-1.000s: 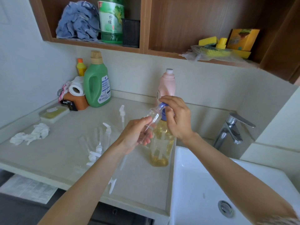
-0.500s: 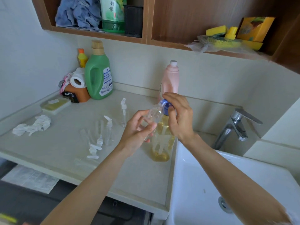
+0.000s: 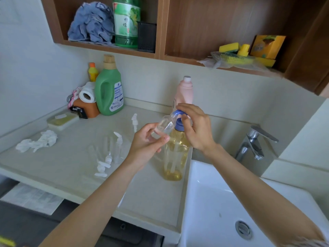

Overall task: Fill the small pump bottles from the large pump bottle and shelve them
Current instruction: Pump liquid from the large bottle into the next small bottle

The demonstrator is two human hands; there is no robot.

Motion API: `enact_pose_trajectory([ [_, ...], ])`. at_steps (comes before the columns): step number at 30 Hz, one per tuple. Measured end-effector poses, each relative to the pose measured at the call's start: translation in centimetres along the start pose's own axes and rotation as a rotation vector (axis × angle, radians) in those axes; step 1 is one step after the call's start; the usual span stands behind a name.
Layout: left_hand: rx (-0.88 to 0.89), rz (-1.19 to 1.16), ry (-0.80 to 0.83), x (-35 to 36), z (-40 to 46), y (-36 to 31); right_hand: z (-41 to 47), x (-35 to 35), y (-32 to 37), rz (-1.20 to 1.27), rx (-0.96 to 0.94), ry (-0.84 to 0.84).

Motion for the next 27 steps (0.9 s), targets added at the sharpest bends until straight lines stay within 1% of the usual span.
enact_pose_trajectory([
  [5, 0.051, 0.007, -0.008, 0.5, -0.2, 0.1, -1.4, 0.7, 0.5, 0.024, 0.024, -0.072],
  [7, 0.043, 0.014, -0.024, 0.6, 0.0, 0.4, -1.7, 1.3, 0.7, 0.027, 0.041, -0.085],
  [13, 0.007, 0.06, -0.028, -0.3, 0.1, 0.7, -2.8, 1.8, 0.4, 0.003, 0.03, -0.022],
  [20, -0.052, -0.005, -0.02, 0.3, -0.3, -0.4, -0.5, -0.5, 1.3, 0.009, -0.005, 0.058],
  [24, -0.123, -0.082, -0.015, 0.7, 0.1, -0.4, 0.3, -0.8, 0.8, 0.048, -0.003, 0.061],
  [27, -0.235, -0.143, 0.001, 0.6, 0.1, -0.5, -1.0, -0.1, 0.2, 0.08, -0.007, 0.012],
])
Point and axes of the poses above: each hand's wrist, its own z-axis towards the middle knuckle, its own x-axis out of the palm, y = z × x, the point moved 1 cm from there along z, towards the middle knuckle, and after that the axes turned 12 degrees about -y, right-handed, at the moved point
